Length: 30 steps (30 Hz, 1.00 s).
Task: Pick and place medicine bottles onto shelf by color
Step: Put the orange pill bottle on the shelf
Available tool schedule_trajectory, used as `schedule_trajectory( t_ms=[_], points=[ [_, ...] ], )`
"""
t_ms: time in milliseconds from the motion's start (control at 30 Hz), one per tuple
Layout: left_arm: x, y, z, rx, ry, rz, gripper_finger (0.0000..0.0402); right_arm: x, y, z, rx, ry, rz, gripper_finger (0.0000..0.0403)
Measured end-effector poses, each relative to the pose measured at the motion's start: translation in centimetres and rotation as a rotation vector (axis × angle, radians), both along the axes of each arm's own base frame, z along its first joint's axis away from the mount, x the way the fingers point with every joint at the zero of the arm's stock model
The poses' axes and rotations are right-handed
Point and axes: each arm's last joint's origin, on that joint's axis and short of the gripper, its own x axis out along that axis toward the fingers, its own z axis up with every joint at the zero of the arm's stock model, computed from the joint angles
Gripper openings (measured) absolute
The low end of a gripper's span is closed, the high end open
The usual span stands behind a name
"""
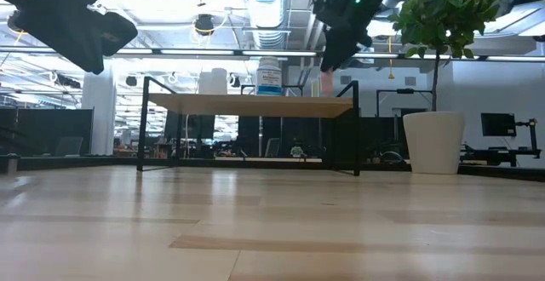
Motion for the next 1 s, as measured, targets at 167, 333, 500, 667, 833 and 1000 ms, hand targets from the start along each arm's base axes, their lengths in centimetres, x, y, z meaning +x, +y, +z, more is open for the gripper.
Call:
schedule_trajectory(
  t_ms=[167,333,500,667,833,1000],
  points=[
    [0.1,0.0,0.1,0.0,-0.009,-0.004,0.0032,1.1,-0.8,-1.1,-0.011,0.01,0.004,0.0112],
    [0.1,0.0,0.0,-0.001,-0.008,-0.002,0.0032,1.2,-1.0,-1.1,-0.014,0.0,0.0,0.0112],
    [0.1,0.0,0.0,-0.003,-0.008,0.0,0.0032,0.9,-1.1,-0.9,-0.011,0.004,-0.006,0.0112],
    [0.1,0.0,0.1,-0.003,-0.007,0.0,0.0032,0.8,-1.3,-1.0,-0.01,0.007,-0.013,0.0115],
    [0.0,0.0,0.0,-0.003,-0.007,0.0,0.0032,0.8,-1.3,-0.9,-0.011,0.003,-0.014,0.0143],
    [0.0,0.0,0.0,-0.004,-0.007,0.001,0.0032,0.8,-1.3,-1.0,-0.009,0.008,-0.014,0.0187]
  ],
)
